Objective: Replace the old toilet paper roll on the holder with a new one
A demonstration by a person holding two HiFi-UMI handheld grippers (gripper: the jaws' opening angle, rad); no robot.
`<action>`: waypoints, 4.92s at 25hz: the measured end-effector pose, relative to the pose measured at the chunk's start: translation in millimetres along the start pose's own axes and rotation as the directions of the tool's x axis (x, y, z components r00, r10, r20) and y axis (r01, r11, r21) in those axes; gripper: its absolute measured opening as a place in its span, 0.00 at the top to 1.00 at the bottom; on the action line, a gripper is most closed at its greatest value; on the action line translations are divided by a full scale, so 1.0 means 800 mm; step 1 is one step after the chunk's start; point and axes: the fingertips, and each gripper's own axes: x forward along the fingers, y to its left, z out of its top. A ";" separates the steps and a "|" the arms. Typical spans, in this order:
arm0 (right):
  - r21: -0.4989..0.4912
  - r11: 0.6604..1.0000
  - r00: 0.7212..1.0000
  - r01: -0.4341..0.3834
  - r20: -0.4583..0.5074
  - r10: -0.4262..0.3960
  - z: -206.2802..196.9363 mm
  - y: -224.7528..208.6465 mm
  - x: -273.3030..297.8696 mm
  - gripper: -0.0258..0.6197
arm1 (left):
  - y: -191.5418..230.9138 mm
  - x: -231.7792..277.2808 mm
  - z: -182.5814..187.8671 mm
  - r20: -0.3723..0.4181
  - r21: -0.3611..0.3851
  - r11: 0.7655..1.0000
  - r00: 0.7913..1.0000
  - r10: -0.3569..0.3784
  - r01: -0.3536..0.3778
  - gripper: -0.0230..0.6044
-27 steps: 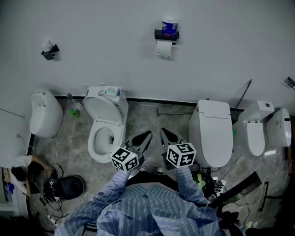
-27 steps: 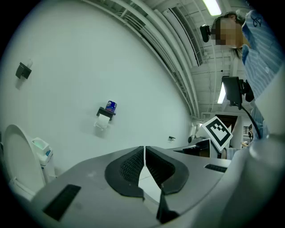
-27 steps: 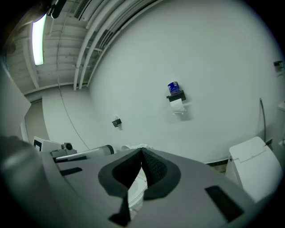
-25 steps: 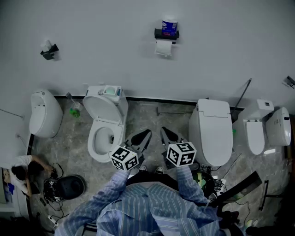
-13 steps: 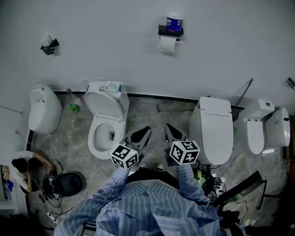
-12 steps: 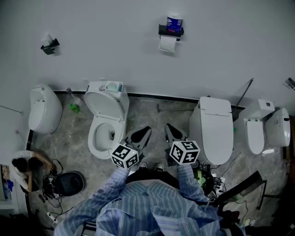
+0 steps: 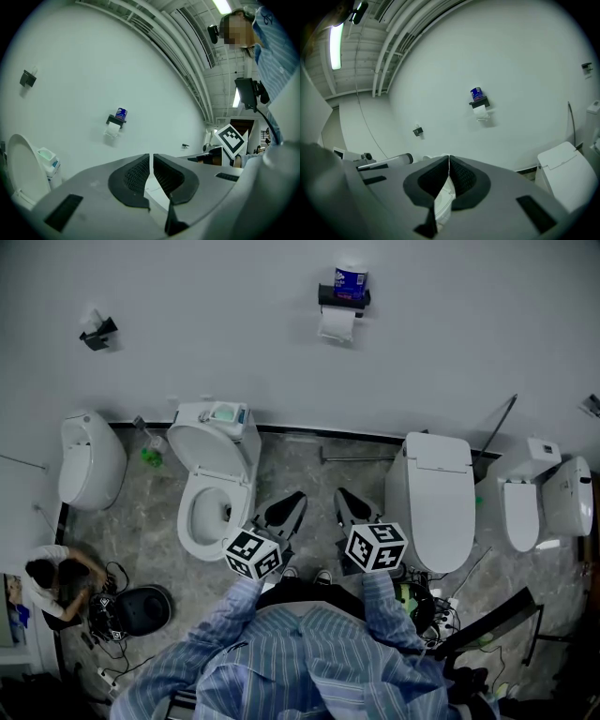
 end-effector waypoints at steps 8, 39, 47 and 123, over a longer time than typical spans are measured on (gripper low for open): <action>-0.006 1.000 1.000 -0.017 -0.016 0.017 0.007 -0.038 -0.006 0.95 | -0.018 0.044 -0.007 -0.003 0.010 1.000 1.000 -0.008 0.008 0.95; 0.032 0.999 0.999 0.037 -0.005 -0.037 0.124 -0.152 0.217 0.95 | 0.173 0.246 0.045 -0.109 0.116 0.987 0.990 -0.094 0.107 0.81; 0.042 0.995 0.996 0.090 -0.010 -0.090 0.164 -0.175 0.308 0.95 | 0.278 0.306 0.086 -0.135 0.219 0.967 0.985 -0.102 0.131 0.78; -0.054 0.998 0.979 -0.040 -0.202 0.028 0.282 -0.493 0.423 0.95 | 0.313 0.748 0.129 0.127 -0.682 0.711 0.986 -0.111 0.168 0.67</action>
